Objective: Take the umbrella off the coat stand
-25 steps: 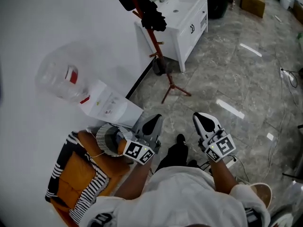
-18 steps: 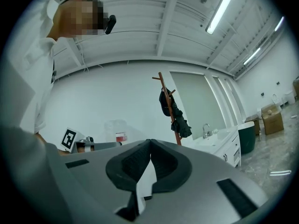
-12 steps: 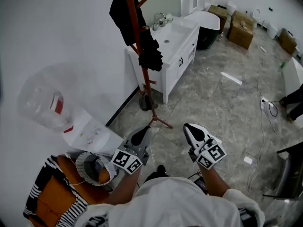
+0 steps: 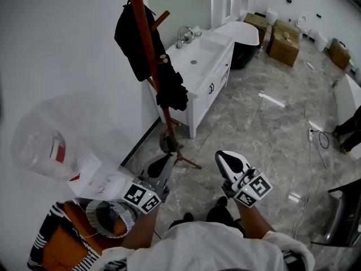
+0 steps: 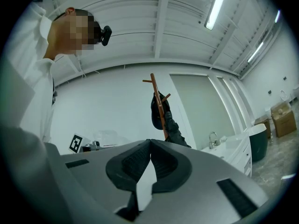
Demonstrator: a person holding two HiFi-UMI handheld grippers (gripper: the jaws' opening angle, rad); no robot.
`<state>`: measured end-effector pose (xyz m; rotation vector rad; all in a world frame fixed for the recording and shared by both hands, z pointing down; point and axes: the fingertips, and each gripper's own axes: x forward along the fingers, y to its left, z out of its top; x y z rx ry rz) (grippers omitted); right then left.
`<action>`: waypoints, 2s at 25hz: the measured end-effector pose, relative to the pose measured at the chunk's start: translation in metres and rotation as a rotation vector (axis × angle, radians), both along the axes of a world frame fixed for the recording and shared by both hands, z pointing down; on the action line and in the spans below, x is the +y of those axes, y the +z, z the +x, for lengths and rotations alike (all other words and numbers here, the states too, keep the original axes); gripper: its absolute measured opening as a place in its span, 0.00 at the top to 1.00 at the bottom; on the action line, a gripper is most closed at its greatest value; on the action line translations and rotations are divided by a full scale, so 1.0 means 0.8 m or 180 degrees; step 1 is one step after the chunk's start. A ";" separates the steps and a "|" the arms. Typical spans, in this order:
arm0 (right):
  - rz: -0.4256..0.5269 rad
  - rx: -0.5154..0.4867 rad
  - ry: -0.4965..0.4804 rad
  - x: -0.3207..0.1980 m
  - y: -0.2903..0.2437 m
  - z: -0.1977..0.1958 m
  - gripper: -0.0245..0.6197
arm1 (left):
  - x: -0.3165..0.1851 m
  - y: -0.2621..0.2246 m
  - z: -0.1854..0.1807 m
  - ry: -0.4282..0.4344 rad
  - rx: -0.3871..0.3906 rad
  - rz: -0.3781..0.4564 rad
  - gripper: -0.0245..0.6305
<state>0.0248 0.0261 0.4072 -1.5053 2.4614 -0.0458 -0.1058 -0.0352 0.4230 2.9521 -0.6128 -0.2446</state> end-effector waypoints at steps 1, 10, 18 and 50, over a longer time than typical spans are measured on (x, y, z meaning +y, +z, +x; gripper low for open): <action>0.0042 0.0014 -0.0052 -0.010 -0.005 0.008 0.95 | -0.009 -0.002 0.008 -0.0020 -0.0004 0.0010 0.94; 0.0258 0.0145 -0.0870 -0.131 -0.030 0.093 0.95 | -0.108 -0.023 0.073 -0.0717 -0.0073 -0.0004 0.94; 0.0453 0.0032 -0.1589 -0.198 -0.069 0.124 0.95 | -0.153 -0.065 0.101 -0.1096 0.0005 -0.0022 0.94; 0.0157 0.0802 -0.2130 -0.408 -0.159 -0.028 0.69 | -0.244 -0.132 0.009 -0.0960 0.0023 0.0521 0.94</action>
